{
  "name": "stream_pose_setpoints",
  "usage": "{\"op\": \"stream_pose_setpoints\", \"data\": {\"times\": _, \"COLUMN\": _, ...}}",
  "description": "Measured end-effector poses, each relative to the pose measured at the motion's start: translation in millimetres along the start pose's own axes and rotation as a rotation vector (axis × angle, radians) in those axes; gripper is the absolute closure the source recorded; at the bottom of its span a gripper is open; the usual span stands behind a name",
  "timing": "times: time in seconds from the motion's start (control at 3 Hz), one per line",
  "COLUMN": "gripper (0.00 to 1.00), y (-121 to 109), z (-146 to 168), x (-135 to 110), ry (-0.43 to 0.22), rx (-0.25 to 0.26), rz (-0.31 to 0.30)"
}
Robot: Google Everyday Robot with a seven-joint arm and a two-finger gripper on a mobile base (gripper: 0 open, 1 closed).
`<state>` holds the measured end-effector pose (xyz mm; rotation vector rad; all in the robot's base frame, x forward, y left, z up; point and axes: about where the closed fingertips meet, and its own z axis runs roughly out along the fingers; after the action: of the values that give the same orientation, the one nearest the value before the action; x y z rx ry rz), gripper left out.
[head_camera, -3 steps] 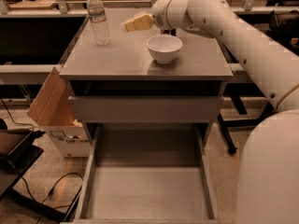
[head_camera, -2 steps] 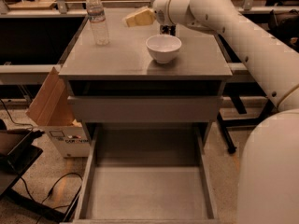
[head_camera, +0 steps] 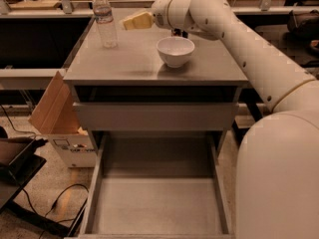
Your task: Place water bottle into middle drawer
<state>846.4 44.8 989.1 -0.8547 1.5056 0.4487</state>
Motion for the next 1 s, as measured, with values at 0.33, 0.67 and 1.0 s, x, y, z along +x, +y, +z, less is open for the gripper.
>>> {"op": "stream_pose_setpoints", "data": {"times": 0.33, "gripper": 0.00, "y": -3, "z": 50, "x": 3, "ry": -0.038, "rx": 0.008, "rz": 0.023}}
{"op": "stream_pose_setpoints", "data": {"times": 0.67, "gripper": 0.00, "y": 1, "z": 95, "x": 4, "ry": -0.040, "rx": 0.024, "rz": 0.041}}
{"op": "stream_pose_setpoints", "data": {"times": 1.0, "gripper": 0.00, "y": 5, "z": 122, "x": 6, "ry": -0.009, "rx": 0.047, "rz": 0.054}}
